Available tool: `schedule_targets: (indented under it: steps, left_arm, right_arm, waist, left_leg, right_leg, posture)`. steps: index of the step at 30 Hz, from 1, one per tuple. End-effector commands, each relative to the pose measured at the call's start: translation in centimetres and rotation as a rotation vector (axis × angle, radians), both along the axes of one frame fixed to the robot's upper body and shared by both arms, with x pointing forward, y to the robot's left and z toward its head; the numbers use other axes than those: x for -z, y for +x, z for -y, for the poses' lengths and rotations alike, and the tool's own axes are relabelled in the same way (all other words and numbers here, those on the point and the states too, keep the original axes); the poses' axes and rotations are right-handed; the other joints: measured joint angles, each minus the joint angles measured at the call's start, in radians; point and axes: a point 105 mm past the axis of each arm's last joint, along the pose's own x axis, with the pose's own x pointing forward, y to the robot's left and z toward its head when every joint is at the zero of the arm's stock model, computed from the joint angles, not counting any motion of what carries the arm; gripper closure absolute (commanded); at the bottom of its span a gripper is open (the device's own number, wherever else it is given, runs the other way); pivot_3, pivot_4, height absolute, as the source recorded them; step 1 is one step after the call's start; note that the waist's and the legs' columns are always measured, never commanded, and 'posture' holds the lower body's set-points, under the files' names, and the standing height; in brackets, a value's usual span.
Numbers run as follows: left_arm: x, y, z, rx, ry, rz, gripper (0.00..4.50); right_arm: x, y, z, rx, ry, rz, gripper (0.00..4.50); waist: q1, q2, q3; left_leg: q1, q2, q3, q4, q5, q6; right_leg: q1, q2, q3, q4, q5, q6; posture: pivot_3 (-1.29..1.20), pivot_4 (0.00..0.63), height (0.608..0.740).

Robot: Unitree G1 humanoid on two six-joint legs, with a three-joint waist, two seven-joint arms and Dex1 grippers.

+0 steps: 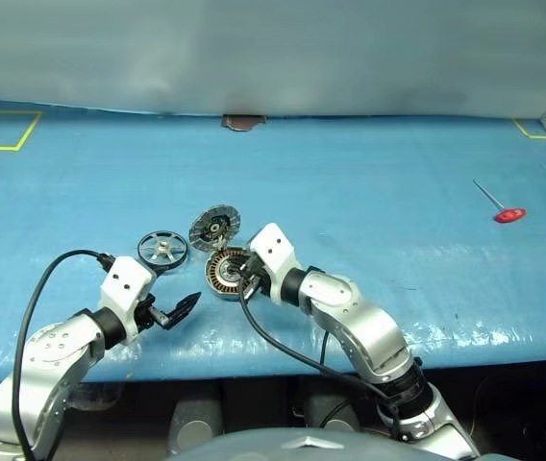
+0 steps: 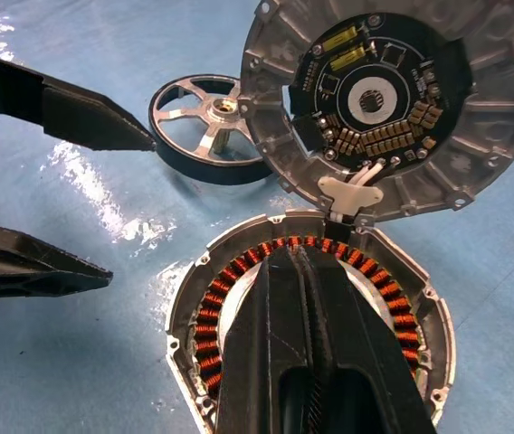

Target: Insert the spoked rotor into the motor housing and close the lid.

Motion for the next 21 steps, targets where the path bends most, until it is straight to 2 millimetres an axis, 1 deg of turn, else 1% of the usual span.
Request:
schedule_targets:
  steps: [1,9,15,21]
  left_arm:
    - [-0.7,0.0,0.4,0.019,-0.007,0.036,0.0]
    - [-0.7,-0.1,0.4,0.016,-0.006,0.033,0.0]
    - [-0.7,-0.1,0.4,0.017,-0.006,0.033,0.0]
    - [-0.8,0.0,0.4,0.018,-0.006,0.033,0.0]
  right_arm:
    - [-0.7,0.1,-0.8,-0.013,0.021,0.028,4.46]
    - [0.0,0.8,-0.7,0.003,0.012,0.02,4.46]
    - [0.8,1.4,-0.3,0.022,0.001,0.004,4.46]
    - [1.1,1.7,0.0,0.041,-0.003,-0.001,4.46]
  waist:
    - [-0.001,0.0,0.0]
    - [0.0,0.0,0.0]
    - [0.0,0.0,0.0]
    - [0.0,0.0,0.0]
  left_leg:
    - [0.0,0.0,0.0,0.0,0.0,0.0]
    - [0.0,0.0,0.0,0.0,0.0,0.0]
    - [0.0,0.0,0.0,0.0,0.0,0.0]
    - [0.0,0.0,0.0,0.0,0.0,0.0]
  right_leg:
    - [0.0,0.0,0.0,0.0,0.0,0.0]
    - [0.0,0.0,0.0,0.0,0.0,0.0]
    - [0.0,0.0,0.0,0.0,0.0,0.0]
    - [0.0,0.0,0.0,0.0,0.0,0.0]
  posture:
    - [0.0,0.15,0.74]
    - [0.0,0.15,0.74]
    - [0.0,0.15,0.74]
    - [0.0,0.15,0.74]
